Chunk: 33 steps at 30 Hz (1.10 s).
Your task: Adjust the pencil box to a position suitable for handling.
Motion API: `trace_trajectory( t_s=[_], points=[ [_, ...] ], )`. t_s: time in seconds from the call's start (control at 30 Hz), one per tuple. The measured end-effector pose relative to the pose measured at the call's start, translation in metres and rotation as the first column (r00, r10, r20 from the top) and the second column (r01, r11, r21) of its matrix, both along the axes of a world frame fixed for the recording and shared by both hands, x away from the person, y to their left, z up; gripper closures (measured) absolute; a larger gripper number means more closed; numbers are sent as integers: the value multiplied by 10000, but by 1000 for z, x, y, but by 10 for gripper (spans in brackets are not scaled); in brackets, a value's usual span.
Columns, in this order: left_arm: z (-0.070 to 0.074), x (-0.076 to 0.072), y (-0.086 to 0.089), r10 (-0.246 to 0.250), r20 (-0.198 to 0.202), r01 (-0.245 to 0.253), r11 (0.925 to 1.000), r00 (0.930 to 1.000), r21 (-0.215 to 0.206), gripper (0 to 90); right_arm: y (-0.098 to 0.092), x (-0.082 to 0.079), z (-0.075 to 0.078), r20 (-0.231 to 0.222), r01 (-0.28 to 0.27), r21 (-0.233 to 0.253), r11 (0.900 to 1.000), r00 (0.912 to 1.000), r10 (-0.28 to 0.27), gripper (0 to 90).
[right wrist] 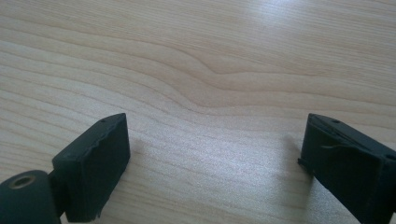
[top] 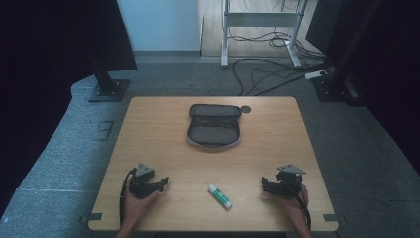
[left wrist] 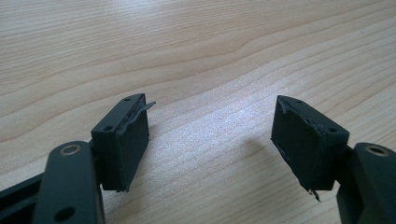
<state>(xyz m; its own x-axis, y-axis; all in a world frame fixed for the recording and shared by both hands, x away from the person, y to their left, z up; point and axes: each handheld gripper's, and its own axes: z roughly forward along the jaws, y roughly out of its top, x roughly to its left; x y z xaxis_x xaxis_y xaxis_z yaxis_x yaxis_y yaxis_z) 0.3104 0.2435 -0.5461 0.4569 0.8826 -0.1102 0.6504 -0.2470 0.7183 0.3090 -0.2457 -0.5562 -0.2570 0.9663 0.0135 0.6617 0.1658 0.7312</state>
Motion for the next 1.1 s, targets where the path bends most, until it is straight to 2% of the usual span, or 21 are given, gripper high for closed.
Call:
trace_trajectory(
  t_s=[0.4, 0.6, 0.7, 0.97, 1.07, 1.1],
  points=[
    [0, 0, 0, 23, 6, -23, 10000, 10000, -54, 275, 0, -1, 0, 14, 53, -9, 10000, 10000, -53, 87],
    [0, 0, -1, 32, 24, -32, 10000, 10000, 72, 276, 0, -1, 0, 11, 48, -11, 10000, 10000, -48, 89],
    [0, 0, -1, 36, 22, -36, 10000, 10000, 71, 278, 0, -2, 1, 67, -13, -5, 10000, 10000, 13, 116],
    [0, 0, 1, 70, 8, -70, 9999, 10000, -120, 277, 1, -4, 3, -33, -16, -65, 10000, 10000, 15, 147],
    [6, 0, 3, 72, 55, -69, 9986, 10000, -531, 277, 3, -6, 6, 133, -62, 124, 9999, 9999, 61, 187],
    [6, 0, 3, 72, 55, -69, 9986, 10000, -531, 277, 3, -6, 7, 163, -60, 142, 9999, 9999, 57, 188]
  ],
)
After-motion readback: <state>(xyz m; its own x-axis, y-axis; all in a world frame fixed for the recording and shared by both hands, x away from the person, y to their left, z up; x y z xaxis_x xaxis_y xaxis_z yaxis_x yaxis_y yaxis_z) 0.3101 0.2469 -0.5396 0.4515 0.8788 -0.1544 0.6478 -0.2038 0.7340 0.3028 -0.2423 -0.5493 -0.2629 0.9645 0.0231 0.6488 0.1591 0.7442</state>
